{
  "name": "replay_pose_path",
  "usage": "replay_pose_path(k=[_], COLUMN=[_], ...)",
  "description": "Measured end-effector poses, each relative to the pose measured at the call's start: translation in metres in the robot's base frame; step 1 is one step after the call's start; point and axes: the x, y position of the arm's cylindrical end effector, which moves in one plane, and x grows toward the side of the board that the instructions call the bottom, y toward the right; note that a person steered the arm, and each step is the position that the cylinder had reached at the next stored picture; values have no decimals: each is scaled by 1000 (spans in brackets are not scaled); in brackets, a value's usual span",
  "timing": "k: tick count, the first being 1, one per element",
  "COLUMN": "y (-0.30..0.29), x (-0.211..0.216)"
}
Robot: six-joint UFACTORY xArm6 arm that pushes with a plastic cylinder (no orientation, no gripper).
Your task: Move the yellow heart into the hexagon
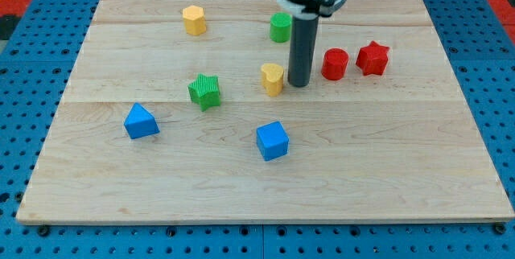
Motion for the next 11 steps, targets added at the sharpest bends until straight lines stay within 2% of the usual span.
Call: replay_pose_path(k=[1, 2, 3, 4, 5, 6, 7, 8, 9, 10, 11], y=[46, 61, 9, -70, -88, -77, -41, -59, -151, -151, -85], x=[-10, 21, 55, 24, -28, -35, -23, -68, -100, -109, -127])
